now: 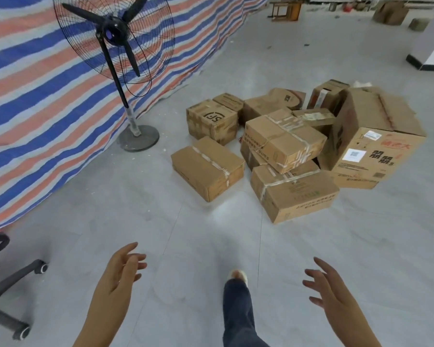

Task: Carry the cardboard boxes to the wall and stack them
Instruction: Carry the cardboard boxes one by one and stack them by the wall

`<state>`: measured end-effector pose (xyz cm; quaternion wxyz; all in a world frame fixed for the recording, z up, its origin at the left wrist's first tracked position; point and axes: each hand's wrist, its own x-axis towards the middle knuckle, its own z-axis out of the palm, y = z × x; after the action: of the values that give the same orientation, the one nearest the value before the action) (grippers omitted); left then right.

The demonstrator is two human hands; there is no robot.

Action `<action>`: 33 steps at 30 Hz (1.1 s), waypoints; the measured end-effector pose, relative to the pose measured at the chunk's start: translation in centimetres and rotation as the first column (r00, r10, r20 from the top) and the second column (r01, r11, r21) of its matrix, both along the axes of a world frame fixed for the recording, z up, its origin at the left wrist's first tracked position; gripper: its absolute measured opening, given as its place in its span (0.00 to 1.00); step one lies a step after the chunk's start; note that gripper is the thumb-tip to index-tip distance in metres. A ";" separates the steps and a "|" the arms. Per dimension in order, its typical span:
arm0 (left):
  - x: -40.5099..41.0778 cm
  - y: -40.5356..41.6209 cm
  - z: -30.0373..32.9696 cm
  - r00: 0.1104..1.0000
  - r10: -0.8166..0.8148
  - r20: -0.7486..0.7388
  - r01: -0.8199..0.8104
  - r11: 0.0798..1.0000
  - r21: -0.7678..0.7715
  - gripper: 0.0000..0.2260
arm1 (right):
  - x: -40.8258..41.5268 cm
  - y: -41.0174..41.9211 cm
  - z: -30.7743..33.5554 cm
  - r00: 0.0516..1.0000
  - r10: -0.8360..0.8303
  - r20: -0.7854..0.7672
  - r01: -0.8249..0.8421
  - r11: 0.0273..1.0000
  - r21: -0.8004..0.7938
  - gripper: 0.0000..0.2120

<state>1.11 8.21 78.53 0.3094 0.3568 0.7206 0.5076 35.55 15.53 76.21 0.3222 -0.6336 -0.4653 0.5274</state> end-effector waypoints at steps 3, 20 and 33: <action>-1.9 6.2 -0.7 0.999 0.043 0.001 -0.043 0.999 -0.026 0.17 | -2.0 7.9 -1.0 1.000 0.007 -0.006 -0.007 1.000 0.028 0.51; -12.1 42.5 -1.9 0.999 0.041 -0.025 -0.045 0.978 -0.203 0.16 | -11.9 45.1 -2.3 0.981 0.079 0.177 -0.078 0.997 -0.014 0.14; -30.0 77.8 -9.2 0.919 -0.395 -0.004 0.345 0.808 -0.478 0.03 | -29.1 64.8 -11.8 0.959 -0.242 0.145 0.280 0.880 -0.383 0.19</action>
<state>-28.93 85.97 69.32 0.4417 0.4305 0.7530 0.2294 6.48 80.33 64.45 0.2319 -0.7668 -0.2727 0.5329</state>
